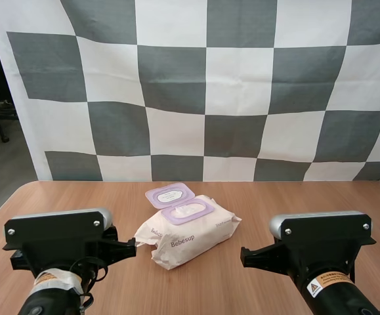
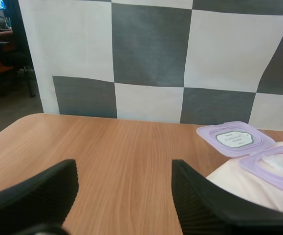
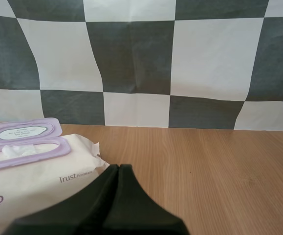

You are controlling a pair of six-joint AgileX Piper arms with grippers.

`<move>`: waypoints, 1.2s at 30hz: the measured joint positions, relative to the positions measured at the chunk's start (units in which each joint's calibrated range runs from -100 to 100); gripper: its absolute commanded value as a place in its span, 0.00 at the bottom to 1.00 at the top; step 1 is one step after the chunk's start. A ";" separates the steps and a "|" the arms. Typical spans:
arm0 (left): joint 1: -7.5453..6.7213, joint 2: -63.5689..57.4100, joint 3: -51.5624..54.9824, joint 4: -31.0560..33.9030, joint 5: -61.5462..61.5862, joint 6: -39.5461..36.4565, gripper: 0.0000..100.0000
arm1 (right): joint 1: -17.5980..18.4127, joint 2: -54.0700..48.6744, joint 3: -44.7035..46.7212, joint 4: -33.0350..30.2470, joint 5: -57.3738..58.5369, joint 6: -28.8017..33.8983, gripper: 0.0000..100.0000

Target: Open the wet wipes lid

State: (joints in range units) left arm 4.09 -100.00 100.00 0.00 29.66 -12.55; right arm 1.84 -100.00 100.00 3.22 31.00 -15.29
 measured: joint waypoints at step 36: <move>0.00 0.00 0.00 0.00 -0.27 0.22 0.00 | 0.00 0.00 0.00 -6.25 1.40 -0.48 0.00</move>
State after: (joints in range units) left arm 4.09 -100.00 100.00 0.00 29.39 -12.33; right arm 1.84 -100.00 100.00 -3.03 32.40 -15.77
